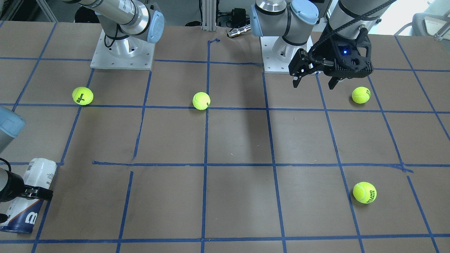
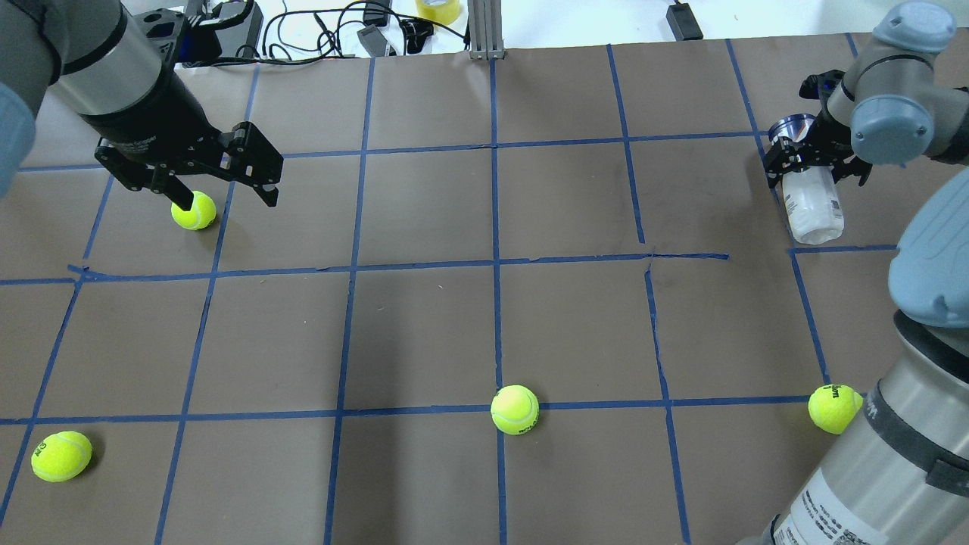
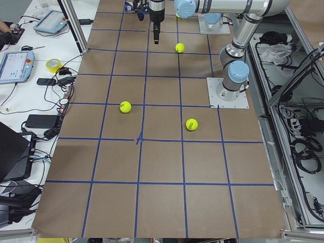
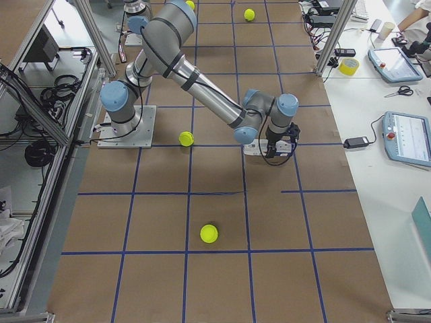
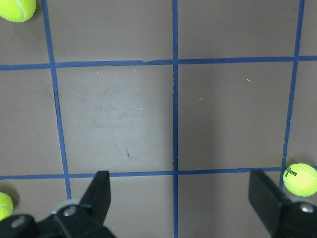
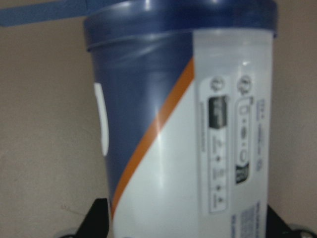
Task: Lift up tennis ball bucket
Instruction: 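Close the right gripper on the can and lift it, then carry the can with the right gripper toward the table center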
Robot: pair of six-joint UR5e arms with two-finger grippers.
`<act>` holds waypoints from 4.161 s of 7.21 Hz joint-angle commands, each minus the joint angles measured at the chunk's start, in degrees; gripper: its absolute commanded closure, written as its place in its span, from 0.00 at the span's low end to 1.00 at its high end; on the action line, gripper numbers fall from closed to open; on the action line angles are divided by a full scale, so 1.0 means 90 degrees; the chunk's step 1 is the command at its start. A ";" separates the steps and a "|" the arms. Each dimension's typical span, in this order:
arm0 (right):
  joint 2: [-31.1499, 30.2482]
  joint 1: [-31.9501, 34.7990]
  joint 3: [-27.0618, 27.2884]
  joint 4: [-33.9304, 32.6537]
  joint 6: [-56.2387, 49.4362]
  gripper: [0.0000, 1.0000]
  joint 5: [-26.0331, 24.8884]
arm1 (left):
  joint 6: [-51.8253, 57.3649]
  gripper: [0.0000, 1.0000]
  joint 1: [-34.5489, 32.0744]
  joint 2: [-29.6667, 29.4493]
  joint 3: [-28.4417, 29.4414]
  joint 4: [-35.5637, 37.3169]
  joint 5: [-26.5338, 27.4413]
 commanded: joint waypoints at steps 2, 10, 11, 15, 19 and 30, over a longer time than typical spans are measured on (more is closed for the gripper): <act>0.0009 0.0000 0.0059 -0.0001 -0.0020 0.00 0.0008 | 0.0000 0.00 0.0000 0.0010 0.0000 -0.0022 0.0003; -0.0059 0.0000 -0.0019 0.0106 -0.1043 0.19 0.0008 | 0.0019 0.00 0.0117 -0.0009 0.0000 -0.0042 0.0032; -0.0088 0.0009 -0.0019 0.0116 -0.2031 0.20 0.0095 | 0.0310 0.00 0.0185 -0.0028 0.0009 -0.0032 0.0042; -0.0525 0.0865 -0.0019 0.0135 -0.3612 0.19 0.0389 | 0.1132 0.00 0.0742 0.0030 0.0010 -0.0120 0.0052; -0.0840 0.2106 0.0069 0.0068 -0.5025 0.20 0.0389 | 0.1152 0.00 0.1074 -0.0019 0.0000 -0.0110 0.0032; -0.0196 0.5047 -0.0058 -0.1495 -0.6145 0.19 0.0311 | 0.1152 0.00 0.1153 -0.0009 0.0000 -0.0130 0.0032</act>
